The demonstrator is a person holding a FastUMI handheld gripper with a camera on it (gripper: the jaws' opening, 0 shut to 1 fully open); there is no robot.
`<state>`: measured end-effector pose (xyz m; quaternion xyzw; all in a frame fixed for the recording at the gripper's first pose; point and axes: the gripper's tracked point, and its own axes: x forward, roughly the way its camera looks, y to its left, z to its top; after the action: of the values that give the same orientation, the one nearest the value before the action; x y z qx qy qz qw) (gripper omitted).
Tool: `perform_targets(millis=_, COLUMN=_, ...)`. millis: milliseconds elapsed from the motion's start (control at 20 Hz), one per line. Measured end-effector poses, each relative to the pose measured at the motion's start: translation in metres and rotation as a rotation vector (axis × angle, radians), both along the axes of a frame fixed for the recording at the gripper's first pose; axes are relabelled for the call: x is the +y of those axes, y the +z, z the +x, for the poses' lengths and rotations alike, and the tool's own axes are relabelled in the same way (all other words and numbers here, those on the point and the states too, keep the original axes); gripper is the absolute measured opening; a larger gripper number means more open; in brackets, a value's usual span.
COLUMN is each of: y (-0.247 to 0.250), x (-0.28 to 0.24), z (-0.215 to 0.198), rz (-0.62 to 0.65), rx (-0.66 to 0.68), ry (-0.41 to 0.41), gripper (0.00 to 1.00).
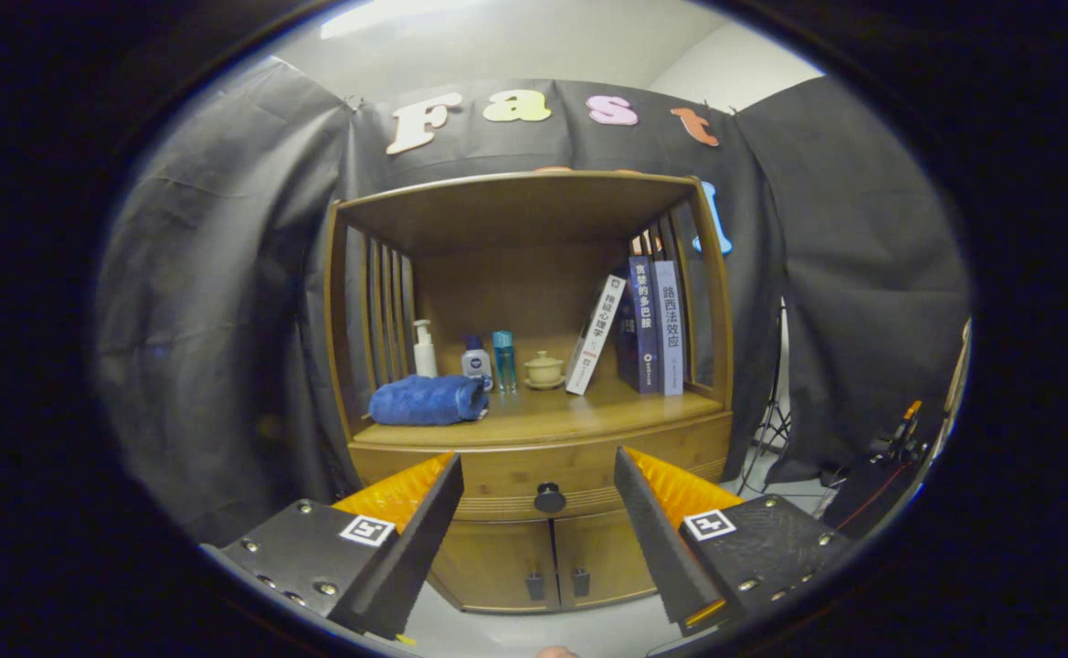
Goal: Pull open the drawer, take out the items inside it, and place them on the countertop above the cabinet.
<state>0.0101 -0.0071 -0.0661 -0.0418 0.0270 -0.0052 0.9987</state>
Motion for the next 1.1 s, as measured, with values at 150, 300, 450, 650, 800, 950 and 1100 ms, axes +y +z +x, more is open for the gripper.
perform_targets(millis=150, y=-0.032, x=0.001, z=0.022, rz=-0.017, rx=0.031, ry=0.019, gripper=0.99)
perform_targets(millis=300, y=-0.064, x=-0.004, z=0.048, rz=-0.004, rx=0.042, ry=0.028, gripper=0.99)
perform_targets(millis=450, y=-0.098, x=-0.020, z=0.077, rz=0.005, rx=0.089, ry=-0.001, gripper=0.99)
perform_targets(millis=650, y=-0.127, x=-0.028, z=0.122, rz=0.036, rx=0.106, ry=-0.003, gripper=0.99)
perform_targets(millis=800, y=-0.152, x=-0.026, z=0.148, rz=-0.006, rx=0.151, ry=0.001, gripper=0.99)
perform_targets(millis=950, y=-0.162, x=-0.023, z=0.166, rz=-0.033, rx=0.152, ry=-0.004, gripper=0.77)
perform_targets(millis=1100, y=-0.160, x=-0.023, z=0.165, rz=-0.083, rx=0.121, ry=-0.031, gripper=0.44)
